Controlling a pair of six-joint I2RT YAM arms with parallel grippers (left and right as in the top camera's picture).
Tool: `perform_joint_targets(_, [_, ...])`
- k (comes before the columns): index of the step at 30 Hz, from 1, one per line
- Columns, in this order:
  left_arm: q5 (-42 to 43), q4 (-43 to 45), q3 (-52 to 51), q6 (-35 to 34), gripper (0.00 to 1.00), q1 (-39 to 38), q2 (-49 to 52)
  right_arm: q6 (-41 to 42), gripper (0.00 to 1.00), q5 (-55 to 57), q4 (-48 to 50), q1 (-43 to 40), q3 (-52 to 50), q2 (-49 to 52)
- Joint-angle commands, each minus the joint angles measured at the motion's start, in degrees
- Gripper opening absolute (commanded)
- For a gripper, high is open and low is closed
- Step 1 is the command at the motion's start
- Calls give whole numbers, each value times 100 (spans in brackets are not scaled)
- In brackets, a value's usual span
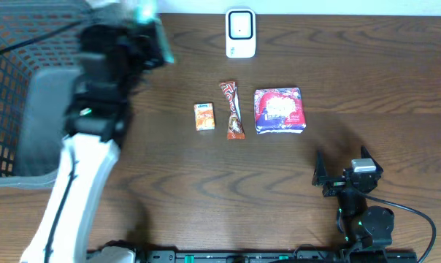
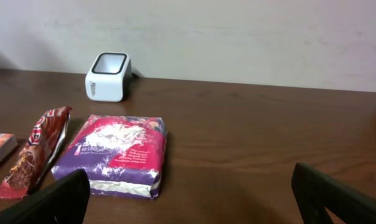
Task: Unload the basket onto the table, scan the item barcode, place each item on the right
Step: 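Carry the green wipes pack out and lower it near the orange box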
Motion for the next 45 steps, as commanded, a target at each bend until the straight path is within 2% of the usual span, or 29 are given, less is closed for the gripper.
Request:
perform_joint_targets(1, [50,-181,90,894,7,-461,625,-44,99,9,-7,-39,-22,-37])
perform_joint_targets(6, [-85,-619,90,1488,7,-702,1462,-44,99,9,-7,-39,-22,-37])
perform_joint_targets(12, [-1650,-1047,90,1665,7,-717,2308,-44,99,9,-7,-39,-22,-37])
perform_joint_targets(15, [-2079,-1200,90,1781,8,-717,2553,-44,99,9,-7,-39,-22,-37])
perform_joint_targets(19, [-1801,-1707,90,1624,7,-726,2726,-44,99,9,-7,-39,-22,-37])
perform_joint_targets(25, [-905,-1906,-24,518,7,-730,2883,-44,99,9,-7,-39,-22,-37])
perform_joint_targets(29, [-861,-1893,-74,-136,8,-754,3032,-44,99,9,-7,-39,-22,-37])
perform_joint_targets(35, [-800,-1862,-74,-140,7,-807,3434,-44,99,9,-7,-39,-22,-37])
perform_joint_targets(45, [459,-938,26,-146,7,-1073,3626,-44,99,9,-7,-39,-22,-37])
